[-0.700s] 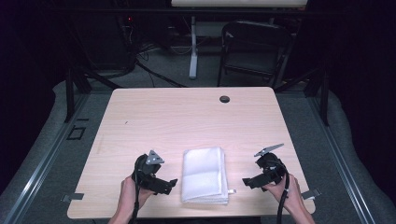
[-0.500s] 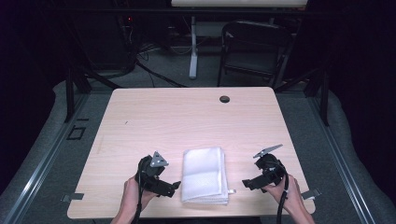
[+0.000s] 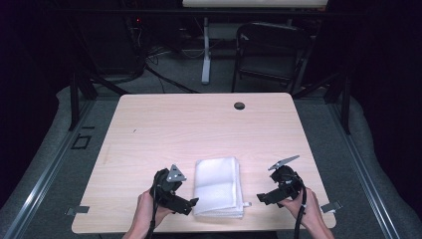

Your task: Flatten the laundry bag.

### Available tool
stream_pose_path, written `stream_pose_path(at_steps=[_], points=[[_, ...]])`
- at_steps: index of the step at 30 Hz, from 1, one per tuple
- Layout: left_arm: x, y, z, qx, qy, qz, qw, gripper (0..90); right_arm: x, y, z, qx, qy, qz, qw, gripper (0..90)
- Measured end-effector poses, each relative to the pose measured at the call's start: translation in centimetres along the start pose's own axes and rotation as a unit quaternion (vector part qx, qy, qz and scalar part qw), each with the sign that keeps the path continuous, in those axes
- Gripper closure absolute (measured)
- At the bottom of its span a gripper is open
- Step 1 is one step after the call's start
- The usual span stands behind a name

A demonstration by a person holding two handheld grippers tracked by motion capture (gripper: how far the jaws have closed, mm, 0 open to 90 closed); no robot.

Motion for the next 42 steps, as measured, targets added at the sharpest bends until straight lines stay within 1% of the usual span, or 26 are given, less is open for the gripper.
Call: stream_pose_path(at_steps=[1, 2, 3, 5, 7, 8, 9, 10, 11, 12, 13, 14, 15, 17, 19, 21, 23, 26, 30, 31, 33, 36, 37, 38, 40, 42], points=[[-0.3, 0.1, -0.1, -0.003, 0.0, 0.006, 1.0, 0.0, 0.1, 0.1, 0.0, -0.005, 0.004, -0.004, 1.0, 1.3], [-0.6, 0.1, -0.2, -0.002, 0.002, 0.013, 0.9999, 0.0, -0.1, 0.0, 0.1, 0.005, -0.002, 0.001, 1.0, 1.4], [-0.9, 0.2, -0.3, -0.003, 0.008, 0.013, 0.9999, 0.0, -0.1, 0.0, 0.2, 0.006, -0.002, 0.003, 1.0, 1.4], [-1.6, 0.5, -0.4, -0.003, 0.012, 0.022, 0.9997, 0.3, 0.1, 0.0, 0.1, 0.001, 0.005, -0.004, 1.0, 1.7], [-1.9, 0.5, -0.4, 0.002, 0.017, 0.023, 0.9996, 0.3, 0.2, 0.0, 0.2, 0.003, 0.004, -0.004, 1.0, 1.8], [-2.3, 0.8, -0.5, 0.004, 0.02, 0.029, 0.9994, 0.3, 0.2, 0.0, 0.2, 0.005, -0.002, -0.001, 1.0, 2.5], [-2.5, 0.9, -0.5, 0.003, 0.02, 0.031, 0.9993, 0.3, 0.3, 0.1, 0.1, -0.004, 0.003, -0.003, 1.0, 2.5], [-2.5, 0.9, -0.5, 0.003, 0.02, 0.031, 0.9993, 0.3, 0.3, 0.1, 0.1, -0.004, 0.003, -0.003, 1.0, 2.5], [-2.8, 1.1, -0.6, 0.002, 0.024, 0.033, 0.9992, 0.3, 0.3, 0.0, 0.1, 0.002, -0.002, -0.004, 1.0, 2.6], [-3.2, 1.4, -0.5, 0.01, 0.03, 0.038, 0.9988, 0.4, 0.3, 0.1, 0.1, -0.002, -0.002, -0.004, 1.0, 2.6], [-3.4, 1.6, -0.5, 0.011, 0.031, 0.04, 0.9987, 0.4, 0.4, 0.1, 0.0, -0.004, 0.0, -0.005, 1.0, 2.7], [-3.4, 1.6, -0.5, 0.011, 0.031, 0.04, 0.9987, 0.4, 0.4, 0.1, 0.0, -0.004, 0.0, -0.005, 1.0, 2.7], [-3.6, 1.8, -0.5, 0.013, 0.032, 0.043, 0.9985, 0.5, 0.5, 0.2, 0.0, 0.0, -0.002, -0.013, 0.9999, 2.8], [-3.9, 2.0, -0.5, 0.019, 0.039, 0.042, 0.9982, 0.5, 0.6, 0.3, -0.2, -0.007, 0.003, -0.013, 0.9999, 2.9], [-4.2, 2.3, -0.4, 0.024, 0.046, 0.044, 0.9977, 1.3, 0.4, 0.2, -0.1, 0.007, -0.009, -0.011, 0.9999, 3.2], [-4.4, 2.6, -0.4, 0.026, 0.05, 0.045, 0.9974, 1.8, 0.4, 0.3, -0.1, 0.007, -0.009, -0.011, 0.9999, 3.4], [-4.8, 3.0, -0.4, 0.027, 0.056, 0.05, 0.9968, 2.4, 0.5, 0.3, -0.1, 0.003, -0.008, -0.013, 0.9999, 3.6], [-5.3, 3.4, -0.4, 0.032, 0.059, 0.06, 0.996, 3.8, 0.4, 0.3, -0.1, 0.006, -0.009, -0.01, 0.9999, 3.8], [-5.7, 3.8, -0.5, 0.036, 0.074, 0.054, 0.9951, 5.0, 0.5, 0.3, 0.0, 0.009, -0.009, -0.017, 0.9998, 4.5], [-5.9, 4.1, -0.5, 0.037, 0.077, 0.054, 0.9949, 5.1, 0.6, 0.4, -0.1, 0.003, -0.004, -0.019, 0.9998, 4.7], [-6.0, 4.2, -0.5, 0.04, 0.081, 0.057, 0.9943, 5.1, 0.6, 0.4, -0.1, 0.004, -0.004, -0.017, 0.9998, 4.8], [-6.3, 4.7, -0.3, 0.054, 0.092, 0.061, 0.9924, 5.9, 0.5, 0.4, 0.0, 0.012, -0.01, -0.016, 0.9998, 5.1], [-6.3, 4.7, -0.3, 0.054, 0.092, 0.061, 0.9924, 6.3, 0.5, 0.4, 0.0, 0.012, -0.01, -0.016, 0.9998, 5.1], [-6.4, 4.9, -0.3, 0.058, 0.097, 0.061, 0.9917, 7.2, 0.6, 0.5, -0.2, 0.004, -0.006, -0.019, 0.9998, 5.3], [-6.4, 5.1, -0.3, 0.059, 0.1, 0.058, 0.9916, 8.7, 0.8, 0.6, -0.3, 0.006, -0.001, -0.023, 0.9997, 6.6], [-6.5, 5.2, -0.3, 0.06, 0.102, 0.054, 0.9915, 9.1, 0.8, 0.6, -0.3, 0.007, -0.003, -0.027, 0.9996, 6.6]])
Point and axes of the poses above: each handheld gripper's, and its own axes: y roughly forward along the jaws, z roughly out of its underside, x roughly to its left, the point moved 8 cm from there along y, roughly forward along the jaws, and after that the axes turned 12 degrees about -y, right-handed, at the moved point
